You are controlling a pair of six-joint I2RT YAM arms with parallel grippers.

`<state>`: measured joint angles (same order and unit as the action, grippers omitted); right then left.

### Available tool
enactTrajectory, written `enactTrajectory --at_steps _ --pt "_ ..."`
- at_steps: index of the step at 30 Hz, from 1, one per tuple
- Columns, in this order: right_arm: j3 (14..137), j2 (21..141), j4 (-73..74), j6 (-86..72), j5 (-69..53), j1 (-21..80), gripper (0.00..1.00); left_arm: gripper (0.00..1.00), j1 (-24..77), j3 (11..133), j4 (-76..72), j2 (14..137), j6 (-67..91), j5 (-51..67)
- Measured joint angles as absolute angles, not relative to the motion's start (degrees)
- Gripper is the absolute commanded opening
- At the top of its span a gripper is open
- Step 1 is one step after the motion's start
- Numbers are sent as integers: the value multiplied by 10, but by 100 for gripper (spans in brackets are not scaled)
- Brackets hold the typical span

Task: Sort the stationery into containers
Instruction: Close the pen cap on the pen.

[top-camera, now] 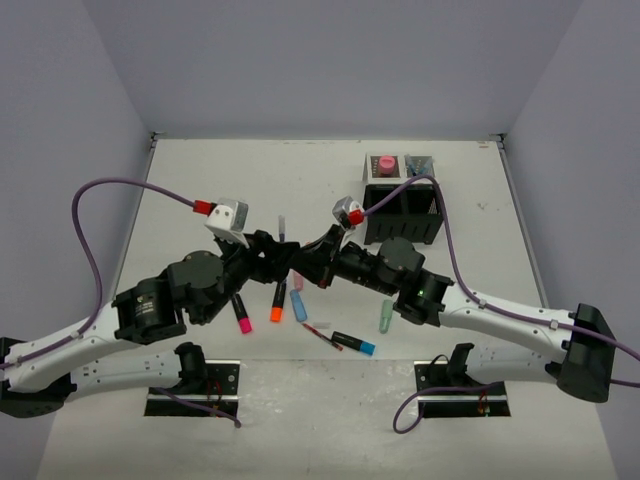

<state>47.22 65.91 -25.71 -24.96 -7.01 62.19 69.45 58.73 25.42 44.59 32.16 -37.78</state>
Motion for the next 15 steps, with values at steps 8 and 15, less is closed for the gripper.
enactTrajectory --at_steps 8,15 --pt "472 661 -257 -236 -92 622 0 46 695 584 240 422 309 -361" --pt "476 661 -257 -233 -100 622 0 37 695 561 214 414 297 -332"
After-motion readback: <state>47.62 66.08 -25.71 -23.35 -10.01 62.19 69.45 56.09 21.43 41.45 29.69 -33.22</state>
